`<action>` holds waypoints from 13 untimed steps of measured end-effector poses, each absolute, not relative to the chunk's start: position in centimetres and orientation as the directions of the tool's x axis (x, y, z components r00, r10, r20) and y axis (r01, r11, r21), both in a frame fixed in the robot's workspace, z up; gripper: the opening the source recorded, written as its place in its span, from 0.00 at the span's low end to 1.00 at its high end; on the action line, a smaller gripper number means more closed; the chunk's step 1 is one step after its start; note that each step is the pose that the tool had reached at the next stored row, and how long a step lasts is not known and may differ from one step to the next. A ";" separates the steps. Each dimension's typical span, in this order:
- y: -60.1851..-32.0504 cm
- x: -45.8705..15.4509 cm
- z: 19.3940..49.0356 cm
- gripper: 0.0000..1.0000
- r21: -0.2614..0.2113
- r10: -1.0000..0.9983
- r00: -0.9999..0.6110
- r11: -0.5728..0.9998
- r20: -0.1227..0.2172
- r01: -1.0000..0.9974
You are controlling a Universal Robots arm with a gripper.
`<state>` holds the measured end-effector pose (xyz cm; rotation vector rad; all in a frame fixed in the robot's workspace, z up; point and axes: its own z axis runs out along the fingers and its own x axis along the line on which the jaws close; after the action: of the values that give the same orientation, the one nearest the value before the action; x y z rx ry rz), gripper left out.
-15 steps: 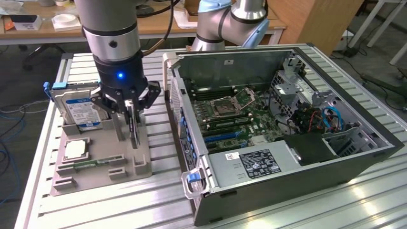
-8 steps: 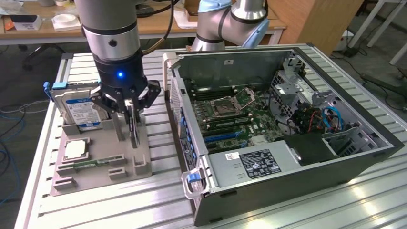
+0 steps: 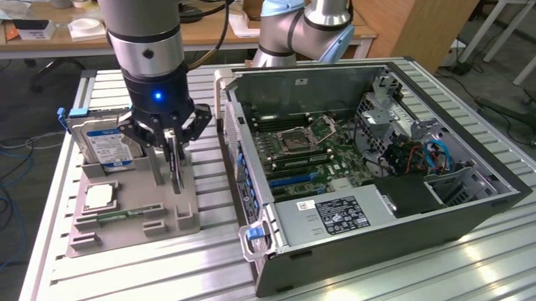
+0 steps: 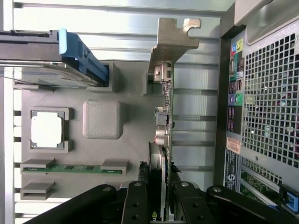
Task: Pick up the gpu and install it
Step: 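Pick up the gpu and move the gpu toward the slot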
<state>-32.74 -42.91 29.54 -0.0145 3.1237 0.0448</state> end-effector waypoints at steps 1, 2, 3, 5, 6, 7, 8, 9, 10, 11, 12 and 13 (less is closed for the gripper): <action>-42.9 -32.7 29.6 0.27 0.029 -0.009 -1.000 1.000 -0.018 -0.009; -42.9 -32.7 29.6 0.27 0.029 -0.009 -1.000 1.000 -0.018 -0.009; -42.9 -32.7 29.6 0.27 0.029 -0.009 -1.000 1.000 -0.018 -0.009; -42.9 -32.7 29.7 0.27 0.029 -0.009 -1.000 1.000 -0.018 -0.009; -42.9 -32.7 29.7 0.27 0.029 -0.009 -1.000 1.000 -0.018 -0.009; -42.9 -32.7 29.8 0.27 0.029 -0.009 -1.000 1.000 -0.018 -0.009; -42.9 -32.7 29.8 0.27 0.029 -0.009 -1.000 1.000 -0.018 -0.009; -42.9 -32.7 29.8 0.27 0.029 -0.009 -1.000 1.000 -0.018 -0.009; -42.9 -32.7 29.8 0.27 0.029 -0.009 -1.000 1.000 -0.018 -0.009; -42.9 -32.7 29.9 0.27 0.029 -0.009 -1.000 1.000 -0.018 -0.009; -42.9 -32.7 29.9 0.27 0.029 -0.009 -1.000 1.000 -0.018 -0.009; -42.9 -32.7 29.9 0.27 0.029 -0.009 -1.000 1.000 -0.018 -0.010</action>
<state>-32.74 -42.91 29.91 -0.0144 3.1236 0.0450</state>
